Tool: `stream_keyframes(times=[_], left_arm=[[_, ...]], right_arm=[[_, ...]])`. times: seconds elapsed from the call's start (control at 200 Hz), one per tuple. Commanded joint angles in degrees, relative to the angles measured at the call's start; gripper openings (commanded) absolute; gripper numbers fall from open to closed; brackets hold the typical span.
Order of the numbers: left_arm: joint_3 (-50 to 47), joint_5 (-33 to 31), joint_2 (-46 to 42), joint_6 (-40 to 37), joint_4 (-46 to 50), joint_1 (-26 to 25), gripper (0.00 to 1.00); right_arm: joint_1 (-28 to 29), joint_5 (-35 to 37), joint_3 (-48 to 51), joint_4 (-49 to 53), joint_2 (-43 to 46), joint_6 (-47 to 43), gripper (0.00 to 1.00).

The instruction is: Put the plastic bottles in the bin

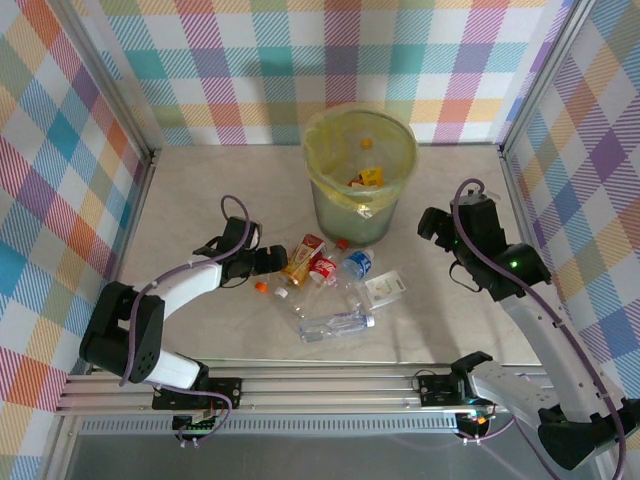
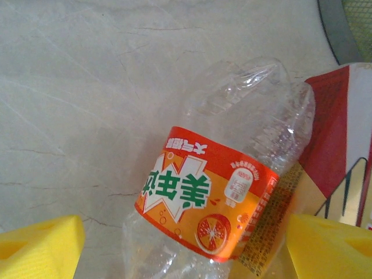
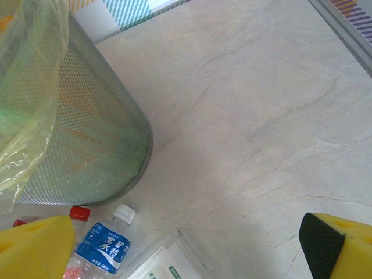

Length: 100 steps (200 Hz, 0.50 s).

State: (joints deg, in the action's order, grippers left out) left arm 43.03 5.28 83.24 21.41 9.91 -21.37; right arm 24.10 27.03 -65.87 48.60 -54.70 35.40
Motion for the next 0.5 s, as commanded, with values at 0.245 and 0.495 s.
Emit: stream_keyframes(times=[0.245, 0.495], left_arm=[[2.3, -3.6, 4.7, 3.6, -3.6, -0.4, 0.90], [2.3, -6.6, 7.1, 7.1, -4.7, -0.2, 0.91]], right_arm=[[0.3, 0.9, 0.4, -1.9, -1.1, 0.8, 1.00], [0.3, 0.8, 0.3, -2.2, -2.1, 0.3, 1.00]])
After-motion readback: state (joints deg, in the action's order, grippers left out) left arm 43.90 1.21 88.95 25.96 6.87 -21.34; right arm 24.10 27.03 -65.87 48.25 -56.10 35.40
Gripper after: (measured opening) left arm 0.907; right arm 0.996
